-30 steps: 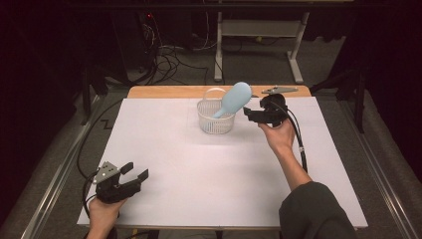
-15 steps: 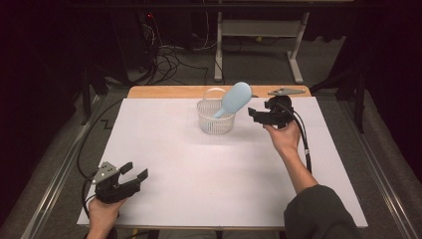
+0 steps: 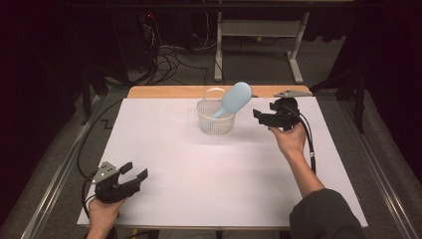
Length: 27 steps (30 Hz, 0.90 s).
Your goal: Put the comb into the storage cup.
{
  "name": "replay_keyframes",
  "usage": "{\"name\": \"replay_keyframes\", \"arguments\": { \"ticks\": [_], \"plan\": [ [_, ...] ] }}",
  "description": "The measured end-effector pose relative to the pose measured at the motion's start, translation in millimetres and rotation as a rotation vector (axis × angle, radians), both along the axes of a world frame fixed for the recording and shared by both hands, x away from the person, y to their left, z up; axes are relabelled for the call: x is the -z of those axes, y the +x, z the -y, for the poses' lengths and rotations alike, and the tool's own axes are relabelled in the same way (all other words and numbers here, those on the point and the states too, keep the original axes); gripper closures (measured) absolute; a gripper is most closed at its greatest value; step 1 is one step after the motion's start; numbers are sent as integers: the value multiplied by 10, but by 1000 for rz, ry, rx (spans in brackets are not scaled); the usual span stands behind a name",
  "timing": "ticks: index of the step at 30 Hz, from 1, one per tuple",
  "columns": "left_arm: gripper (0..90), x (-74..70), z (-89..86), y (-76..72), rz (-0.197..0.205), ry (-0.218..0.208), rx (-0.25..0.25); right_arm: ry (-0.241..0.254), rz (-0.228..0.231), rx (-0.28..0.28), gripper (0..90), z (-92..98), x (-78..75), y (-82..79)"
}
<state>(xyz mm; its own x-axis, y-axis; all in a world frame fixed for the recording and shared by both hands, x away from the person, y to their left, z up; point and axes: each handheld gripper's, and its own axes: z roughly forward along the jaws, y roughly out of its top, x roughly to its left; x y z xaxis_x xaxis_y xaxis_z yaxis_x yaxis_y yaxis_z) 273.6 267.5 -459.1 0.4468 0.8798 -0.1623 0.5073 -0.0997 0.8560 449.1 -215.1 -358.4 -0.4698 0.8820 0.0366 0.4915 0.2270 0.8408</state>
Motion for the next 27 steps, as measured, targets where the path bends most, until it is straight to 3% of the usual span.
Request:
{"name": "replay_keyframes", "arguments": {
  "ticks": [27],
  "plan": [
    [339, -2, -1, -2, 1, -1, -1, 6, 31, 26, 302, 242, -7, -151]
  ]
}}
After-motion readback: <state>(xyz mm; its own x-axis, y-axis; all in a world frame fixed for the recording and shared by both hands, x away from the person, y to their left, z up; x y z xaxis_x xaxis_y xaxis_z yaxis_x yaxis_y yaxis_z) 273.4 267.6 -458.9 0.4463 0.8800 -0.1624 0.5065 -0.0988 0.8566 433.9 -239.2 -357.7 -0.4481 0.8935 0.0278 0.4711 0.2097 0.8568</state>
